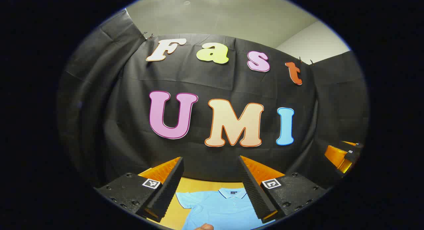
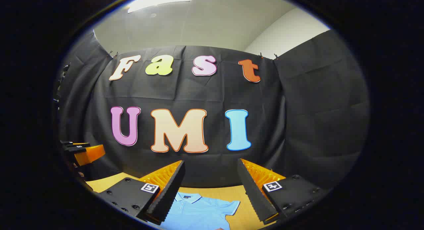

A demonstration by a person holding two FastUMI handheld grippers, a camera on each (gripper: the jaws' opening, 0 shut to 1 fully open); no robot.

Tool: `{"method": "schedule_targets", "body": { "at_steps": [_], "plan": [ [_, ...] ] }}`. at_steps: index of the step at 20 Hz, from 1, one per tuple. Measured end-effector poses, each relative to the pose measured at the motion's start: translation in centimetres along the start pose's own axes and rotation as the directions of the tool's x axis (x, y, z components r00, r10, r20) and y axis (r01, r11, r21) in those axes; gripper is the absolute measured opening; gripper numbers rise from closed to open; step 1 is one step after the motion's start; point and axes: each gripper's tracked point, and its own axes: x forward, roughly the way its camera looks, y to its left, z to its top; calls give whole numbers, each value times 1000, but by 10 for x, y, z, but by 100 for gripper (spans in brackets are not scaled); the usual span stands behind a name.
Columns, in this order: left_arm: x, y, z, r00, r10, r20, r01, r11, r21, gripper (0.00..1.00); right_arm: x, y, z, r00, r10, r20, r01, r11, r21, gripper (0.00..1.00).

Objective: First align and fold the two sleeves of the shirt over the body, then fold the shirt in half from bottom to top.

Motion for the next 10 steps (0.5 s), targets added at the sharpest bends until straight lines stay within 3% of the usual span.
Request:
{"method": "schedule_targets", "body": {
  "at_steps": [10],
  "plan": [
    [8,9,-6,1000,1,-22,-1,1000,13,95,16,-3,-4,1000,-14,-4,14,1000,-7,98]
  ]
}}
